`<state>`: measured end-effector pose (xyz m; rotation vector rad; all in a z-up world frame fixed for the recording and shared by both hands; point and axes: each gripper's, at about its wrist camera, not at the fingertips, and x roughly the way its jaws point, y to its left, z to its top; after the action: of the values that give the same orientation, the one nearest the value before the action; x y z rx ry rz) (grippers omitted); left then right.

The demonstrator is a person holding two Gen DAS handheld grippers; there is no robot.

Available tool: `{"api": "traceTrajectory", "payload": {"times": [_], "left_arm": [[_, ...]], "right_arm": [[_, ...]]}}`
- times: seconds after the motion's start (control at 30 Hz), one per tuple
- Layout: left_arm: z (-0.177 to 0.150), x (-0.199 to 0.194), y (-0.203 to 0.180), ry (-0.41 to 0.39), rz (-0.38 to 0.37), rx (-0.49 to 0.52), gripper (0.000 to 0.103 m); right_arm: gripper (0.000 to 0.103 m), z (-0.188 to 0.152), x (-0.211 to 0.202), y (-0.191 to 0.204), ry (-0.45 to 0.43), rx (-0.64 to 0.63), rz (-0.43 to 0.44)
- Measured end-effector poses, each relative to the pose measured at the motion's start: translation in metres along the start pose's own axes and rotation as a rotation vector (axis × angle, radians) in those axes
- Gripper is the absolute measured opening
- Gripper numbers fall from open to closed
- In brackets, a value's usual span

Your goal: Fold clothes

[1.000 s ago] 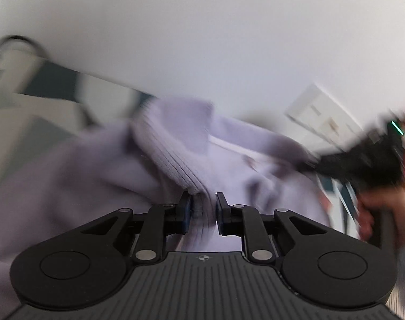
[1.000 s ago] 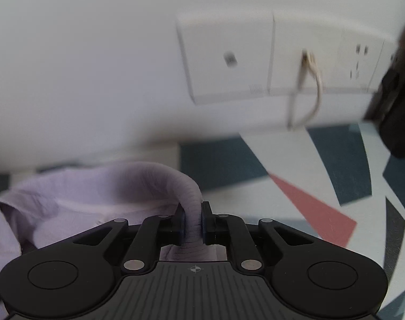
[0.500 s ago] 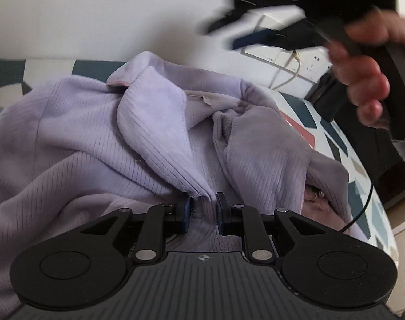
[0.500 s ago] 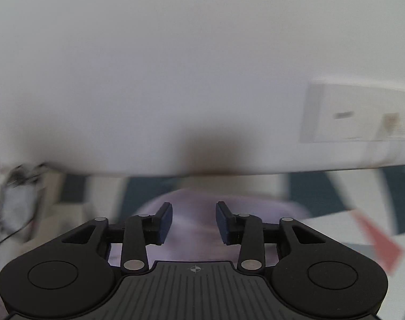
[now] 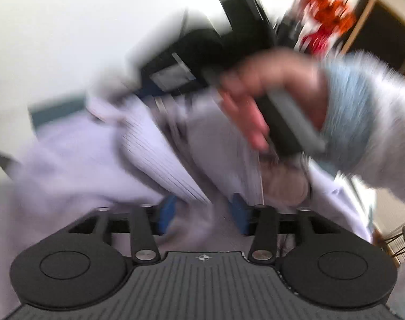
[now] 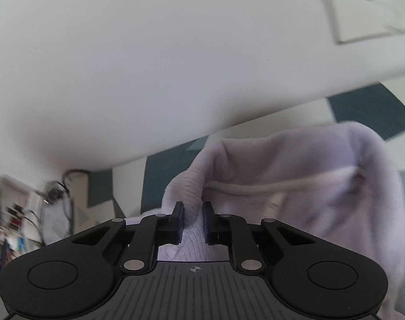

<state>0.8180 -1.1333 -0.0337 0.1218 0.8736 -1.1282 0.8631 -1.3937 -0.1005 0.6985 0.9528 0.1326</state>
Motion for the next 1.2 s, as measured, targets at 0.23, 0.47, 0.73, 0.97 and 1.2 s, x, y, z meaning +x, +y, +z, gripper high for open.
{"api": "traceTrajectory", "payload": {"times": [0.23, 0.47, 0.73, 0.97, 1.2], "left_arm": [[0.013, -0.003, 0.118, -0.011, 0.318, -0.179, 0.071], [-0.001, 0.042, 0.120, 0.134, 0.328, -0.124, 0.069], [-0.013, 0.029, 0.124, 0.107, 0.297, -0.166, 0.054], [-0.006, 0.006, 0.111, 0.045, 0.375, -0.168, 0.006], [0.018, -0.015, 0.142, -0.036, 0.628, -0.172, 0.006]], "right_arm": [[0.015, -0.007, -0.008, -0.046, 0.021, 0.049, 0.035], [0.035, 0.016, 0.005, -0.023, 0.059, -0.006, -0.011], [0.044, 0.045, 0.008, 0.002, 0.067, -0.038, -0.040], [0.011, 0.047, 0.049, 0.004, 0.165, 0.028, -0.018], [0.010, 0.059, 0.045, 0.047, -0.053, -0.147, 0.165]]}}
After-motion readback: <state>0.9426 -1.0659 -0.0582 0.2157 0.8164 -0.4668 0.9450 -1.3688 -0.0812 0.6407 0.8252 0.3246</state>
